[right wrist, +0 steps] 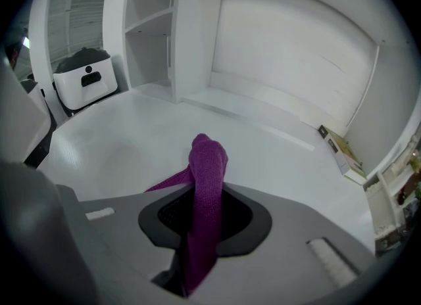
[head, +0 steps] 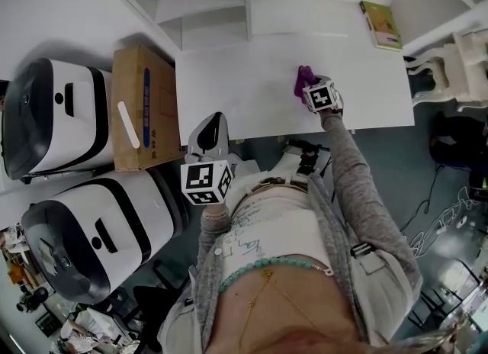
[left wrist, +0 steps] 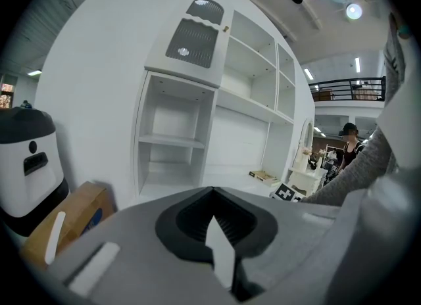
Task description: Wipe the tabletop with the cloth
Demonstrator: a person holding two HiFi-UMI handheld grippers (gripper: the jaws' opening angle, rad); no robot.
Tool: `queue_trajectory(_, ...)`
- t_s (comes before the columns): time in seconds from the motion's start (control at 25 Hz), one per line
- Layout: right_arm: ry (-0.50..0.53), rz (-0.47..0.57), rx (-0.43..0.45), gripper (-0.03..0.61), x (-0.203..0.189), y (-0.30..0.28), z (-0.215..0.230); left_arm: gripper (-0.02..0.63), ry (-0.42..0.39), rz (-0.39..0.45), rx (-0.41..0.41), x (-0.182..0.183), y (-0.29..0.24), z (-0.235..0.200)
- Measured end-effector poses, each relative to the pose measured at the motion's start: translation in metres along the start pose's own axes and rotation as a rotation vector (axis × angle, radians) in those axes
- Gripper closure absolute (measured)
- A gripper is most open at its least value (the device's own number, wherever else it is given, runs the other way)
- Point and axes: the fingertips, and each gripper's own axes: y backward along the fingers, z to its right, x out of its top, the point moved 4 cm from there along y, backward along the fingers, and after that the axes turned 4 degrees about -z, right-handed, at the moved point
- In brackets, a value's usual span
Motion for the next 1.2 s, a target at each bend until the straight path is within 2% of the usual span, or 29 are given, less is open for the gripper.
queue_trajectory(0.24,0.015,0.03,0.018,0.492,0.015,-0.004,-0.026,0.614,0.003,0.0,-0.007,-0.002,0.009,-0.019)
queue_trajectory(0.44,-0.01,-0.01,-0.003,0.492,0.015,-0.003,-0.04,0.614,-0.002,-0.001,-0.006,-0.003,0.016,-0.039)
queue_trajectory(0.64,0.003,0.043,0.007,0.492,0.031,-0.008,-0.062,0.614,-0.007,-0.001,-0.007,-0.005,0.025,-0.058)
queue_trajectory(1.2,0.037,0.056,0.031,0.492,0.058,-0.015,-0.128,0.614,0.015,0.003,0.03,-0.012,0.059,-0.11)
